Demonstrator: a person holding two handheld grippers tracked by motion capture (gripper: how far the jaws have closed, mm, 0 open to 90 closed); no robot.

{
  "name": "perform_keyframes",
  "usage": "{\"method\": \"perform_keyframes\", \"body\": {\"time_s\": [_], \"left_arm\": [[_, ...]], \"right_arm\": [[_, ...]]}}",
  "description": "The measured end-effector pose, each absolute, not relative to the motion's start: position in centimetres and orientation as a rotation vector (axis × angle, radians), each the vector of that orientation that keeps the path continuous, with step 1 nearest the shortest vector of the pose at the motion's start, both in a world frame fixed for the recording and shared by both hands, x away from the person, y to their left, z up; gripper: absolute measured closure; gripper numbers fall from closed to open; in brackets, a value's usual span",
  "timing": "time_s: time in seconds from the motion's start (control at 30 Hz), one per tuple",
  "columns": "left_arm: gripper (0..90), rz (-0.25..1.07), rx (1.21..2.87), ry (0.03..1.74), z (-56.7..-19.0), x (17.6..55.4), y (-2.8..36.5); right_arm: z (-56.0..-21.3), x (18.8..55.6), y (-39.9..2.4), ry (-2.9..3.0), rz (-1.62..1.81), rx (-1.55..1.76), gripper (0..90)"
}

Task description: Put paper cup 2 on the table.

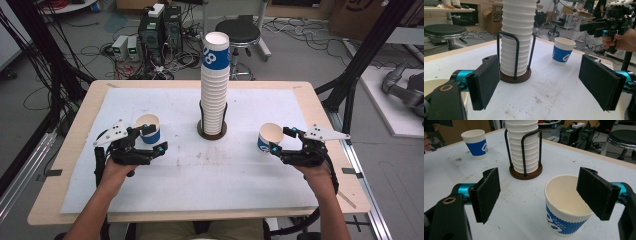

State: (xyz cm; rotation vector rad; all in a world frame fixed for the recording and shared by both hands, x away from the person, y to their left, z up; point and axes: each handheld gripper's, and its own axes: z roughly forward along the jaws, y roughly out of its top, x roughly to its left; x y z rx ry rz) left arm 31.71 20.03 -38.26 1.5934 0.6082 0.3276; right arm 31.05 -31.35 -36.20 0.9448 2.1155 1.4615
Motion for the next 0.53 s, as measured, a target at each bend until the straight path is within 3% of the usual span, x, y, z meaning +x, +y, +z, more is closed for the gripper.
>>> {"method": "perform_keyframes", "body": {"time_s": [0.53], "left_arm": [[17.1, 0.329, 1.601, 0.617, -38.48, 32.02, 20.16]], "right_arm": [[-36.55, 31.35, -31.5, 2.122, 1.466, 0.944, 19.7]]}}
